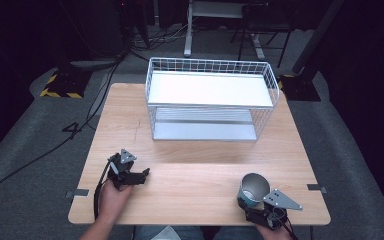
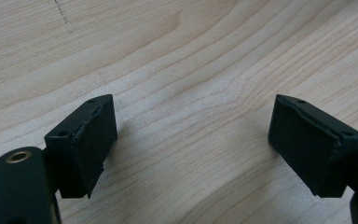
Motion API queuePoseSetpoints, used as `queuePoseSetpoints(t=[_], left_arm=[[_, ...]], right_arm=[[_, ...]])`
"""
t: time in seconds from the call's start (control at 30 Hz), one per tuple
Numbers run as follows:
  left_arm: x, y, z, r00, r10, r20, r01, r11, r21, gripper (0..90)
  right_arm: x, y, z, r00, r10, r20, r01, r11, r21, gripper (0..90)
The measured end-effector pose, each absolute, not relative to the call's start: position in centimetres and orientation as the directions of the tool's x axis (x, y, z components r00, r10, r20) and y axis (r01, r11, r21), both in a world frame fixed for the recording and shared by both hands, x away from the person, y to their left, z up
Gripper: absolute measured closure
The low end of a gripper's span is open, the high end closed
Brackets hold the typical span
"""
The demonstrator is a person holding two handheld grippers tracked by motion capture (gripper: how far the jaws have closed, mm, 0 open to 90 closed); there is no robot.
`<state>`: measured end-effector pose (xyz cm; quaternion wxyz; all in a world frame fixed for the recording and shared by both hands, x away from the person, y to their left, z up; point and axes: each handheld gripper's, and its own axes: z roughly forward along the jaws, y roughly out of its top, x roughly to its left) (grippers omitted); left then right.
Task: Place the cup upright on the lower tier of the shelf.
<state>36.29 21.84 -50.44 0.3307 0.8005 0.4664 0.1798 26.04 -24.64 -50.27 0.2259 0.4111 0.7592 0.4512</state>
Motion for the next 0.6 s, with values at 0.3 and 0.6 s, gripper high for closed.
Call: queuePoseSetpoints(t=[0.3,0.6], left_arm=[[36.3,21.8,-50.4,0.5,0.866,-0.021,0.628,-0.346,0.697,16.0],[36.3,21.8,-50.4,0.5,0.866,-0.018,0.628,-0.348,0.696,16.1]], right_arm=[[26.1,-24.4,-49.9,-0.572,0.82,0.018,0.41,0.267,0.872,23.4],[27.2,-24.3,-48.8,-0.586,0.811,0.016,0.399,0.27,0.876,23.4]])
